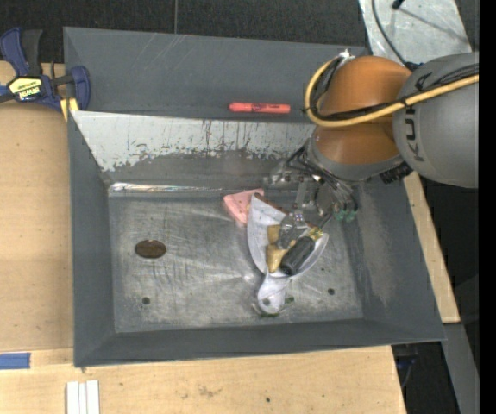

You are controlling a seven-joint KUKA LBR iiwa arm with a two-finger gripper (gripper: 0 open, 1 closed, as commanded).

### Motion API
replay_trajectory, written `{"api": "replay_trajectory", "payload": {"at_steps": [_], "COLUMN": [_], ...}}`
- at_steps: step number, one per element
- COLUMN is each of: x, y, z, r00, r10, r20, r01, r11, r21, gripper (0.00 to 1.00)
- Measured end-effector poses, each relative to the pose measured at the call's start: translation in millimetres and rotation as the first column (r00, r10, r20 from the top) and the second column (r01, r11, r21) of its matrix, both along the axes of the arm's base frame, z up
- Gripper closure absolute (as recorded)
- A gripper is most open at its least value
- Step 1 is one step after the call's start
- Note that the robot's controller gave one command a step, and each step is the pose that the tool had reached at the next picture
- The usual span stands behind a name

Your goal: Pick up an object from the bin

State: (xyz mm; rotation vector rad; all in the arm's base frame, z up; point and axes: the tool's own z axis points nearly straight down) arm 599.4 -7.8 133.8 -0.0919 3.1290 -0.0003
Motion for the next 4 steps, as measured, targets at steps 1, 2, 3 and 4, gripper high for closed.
{"api": "replay_trajectory", "payload": {"at_steps": [1, 2, 3, 4], "x": [0.5, 13.0, 11.0, 11.0], "y": [-7.5, -24.5, -10.3, -10.3], "z": [-35.0, -43.7, -35.1, -35.0], "r00": [0.996, 0.981, 0.936, 0.936], "r10": [-0.091, -0.19, -0.35, -0.349], "r20": [-0.008, -0.042, -0.032, -0.031], "r01": [0.091, 0.19, 0.35, 0.349], "r11": [0.996, 0.982, 0.937, 0.937], "r21": [-0.001, 0.008, -0.01, -0.01], "gripper": [0.0, 0.0, 1.0, 1.0]}}
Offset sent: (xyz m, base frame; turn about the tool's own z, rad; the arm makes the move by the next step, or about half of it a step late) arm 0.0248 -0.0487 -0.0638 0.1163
